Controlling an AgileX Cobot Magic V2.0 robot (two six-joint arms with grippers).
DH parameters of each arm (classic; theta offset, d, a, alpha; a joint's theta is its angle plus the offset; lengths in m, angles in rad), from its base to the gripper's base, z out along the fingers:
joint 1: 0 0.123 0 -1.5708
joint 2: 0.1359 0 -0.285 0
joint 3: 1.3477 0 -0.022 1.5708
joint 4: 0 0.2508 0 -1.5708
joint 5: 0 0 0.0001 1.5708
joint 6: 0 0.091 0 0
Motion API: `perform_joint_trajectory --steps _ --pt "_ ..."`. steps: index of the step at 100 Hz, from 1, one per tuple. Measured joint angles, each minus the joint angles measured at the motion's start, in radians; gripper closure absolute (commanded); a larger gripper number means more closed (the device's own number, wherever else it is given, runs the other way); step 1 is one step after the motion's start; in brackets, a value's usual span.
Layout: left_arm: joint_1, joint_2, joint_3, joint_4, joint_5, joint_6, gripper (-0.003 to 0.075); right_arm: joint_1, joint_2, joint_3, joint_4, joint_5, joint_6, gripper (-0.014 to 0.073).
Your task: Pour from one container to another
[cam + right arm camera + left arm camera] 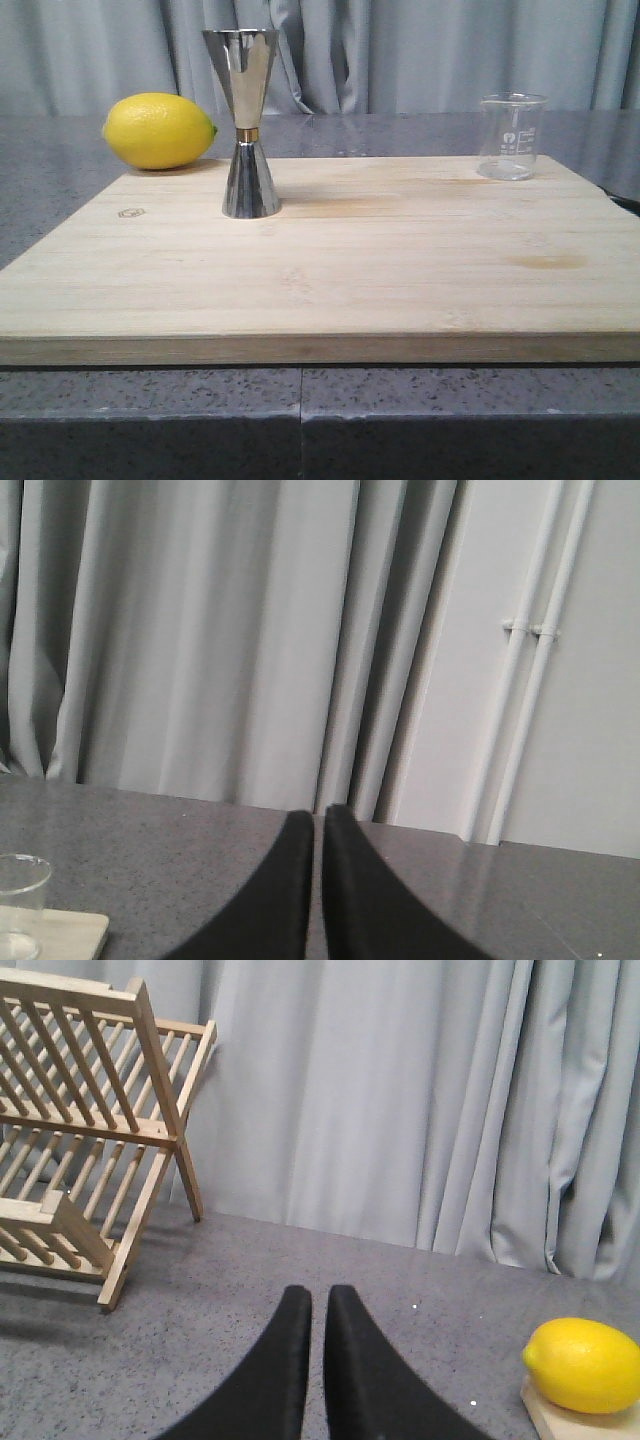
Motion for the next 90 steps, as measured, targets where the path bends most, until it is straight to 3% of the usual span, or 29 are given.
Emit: perform_joint_trajectory --steps 90 --pt "0.000 0.000 0.035 0.000 0.000 0.000 0.0739 0.000 -0.001 0.039 0.000 -0.002 0.000 0.0640"
